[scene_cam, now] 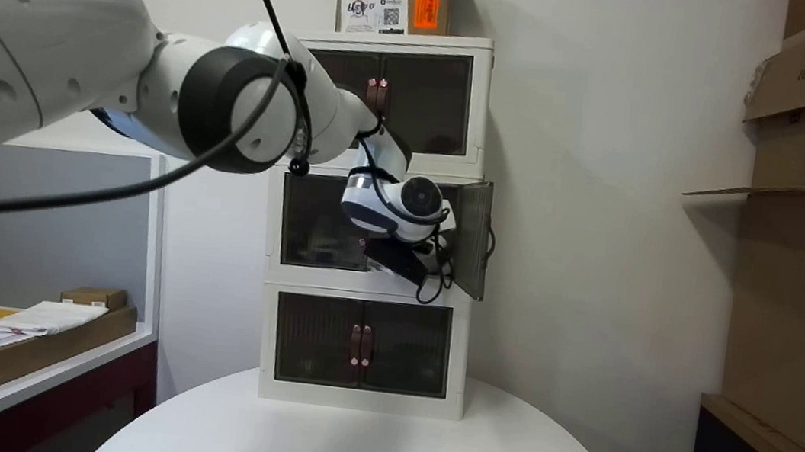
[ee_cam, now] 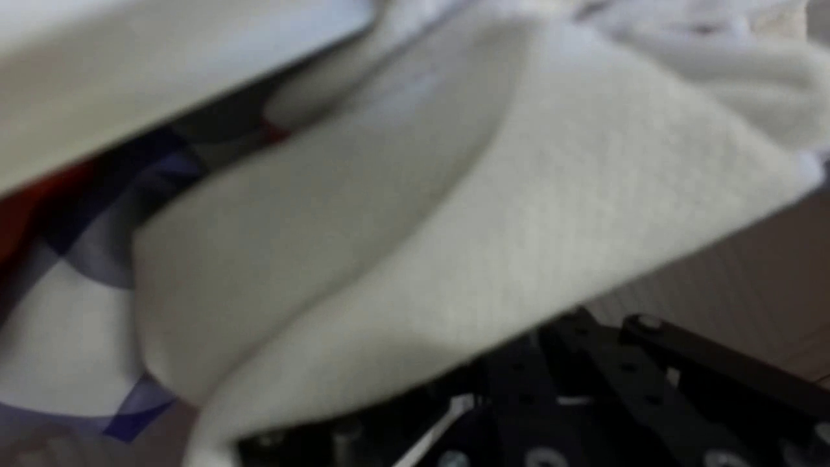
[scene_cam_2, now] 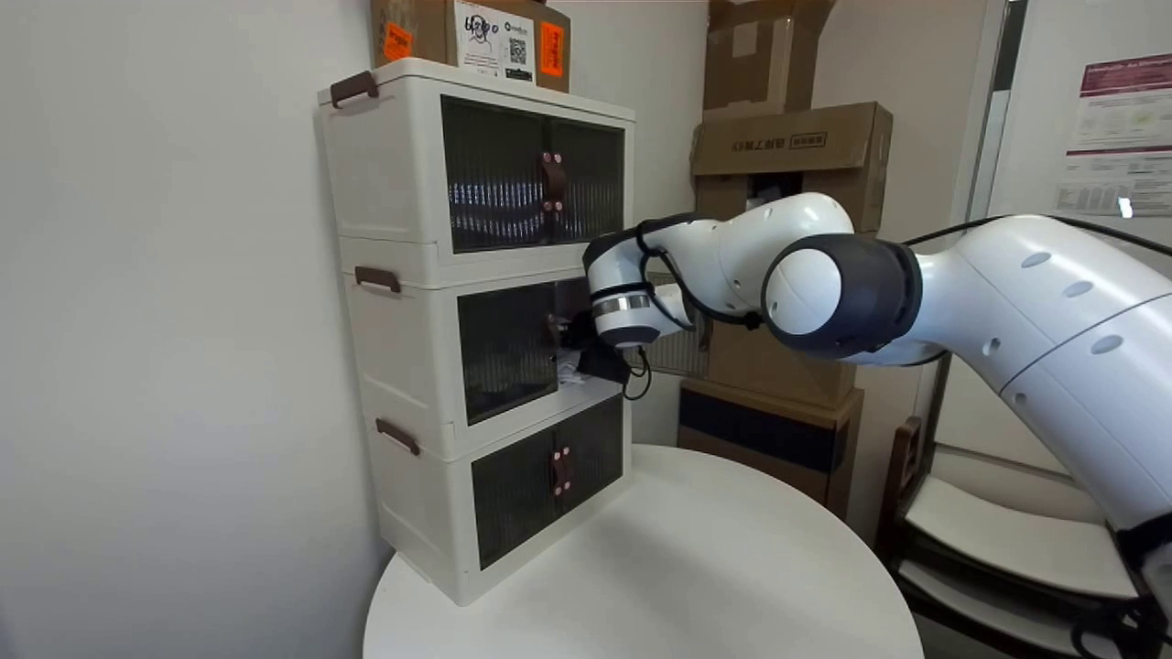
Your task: Move the towel to the cabinet in the middle
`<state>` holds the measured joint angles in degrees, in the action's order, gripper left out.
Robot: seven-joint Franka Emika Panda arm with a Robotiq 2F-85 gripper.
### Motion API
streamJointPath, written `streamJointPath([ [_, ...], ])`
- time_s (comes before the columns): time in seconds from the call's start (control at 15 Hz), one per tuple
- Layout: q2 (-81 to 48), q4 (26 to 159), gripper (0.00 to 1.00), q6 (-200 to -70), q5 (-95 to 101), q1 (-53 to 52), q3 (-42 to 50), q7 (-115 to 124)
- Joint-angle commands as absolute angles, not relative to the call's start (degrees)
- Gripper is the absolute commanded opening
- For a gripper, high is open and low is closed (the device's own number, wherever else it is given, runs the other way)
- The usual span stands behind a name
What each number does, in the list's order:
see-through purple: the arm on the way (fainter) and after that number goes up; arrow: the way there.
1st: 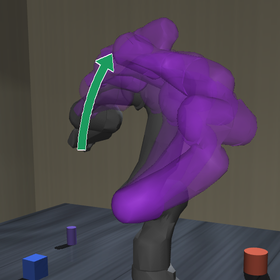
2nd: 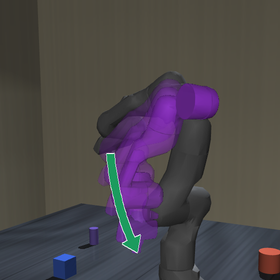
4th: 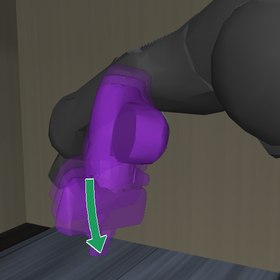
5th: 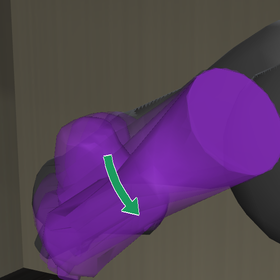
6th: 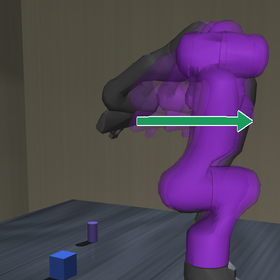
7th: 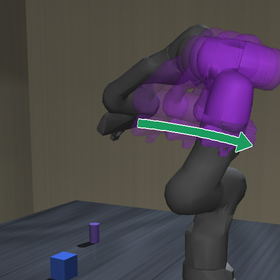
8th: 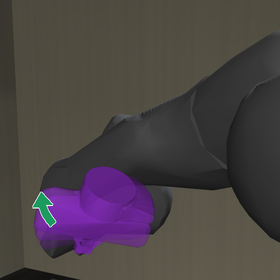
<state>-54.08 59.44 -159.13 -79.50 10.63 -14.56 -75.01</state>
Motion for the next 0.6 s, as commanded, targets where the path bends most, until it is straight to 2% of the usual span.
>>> streamJointPath([
  [0.0,-58.3,51.8,0.01,-159.6,-76.6,8.5,-12.5,-70.1],
  [0.53,-60.4,46.8,0.01,-159.3,-75.0,7.3,-11.5,-67.0],
])
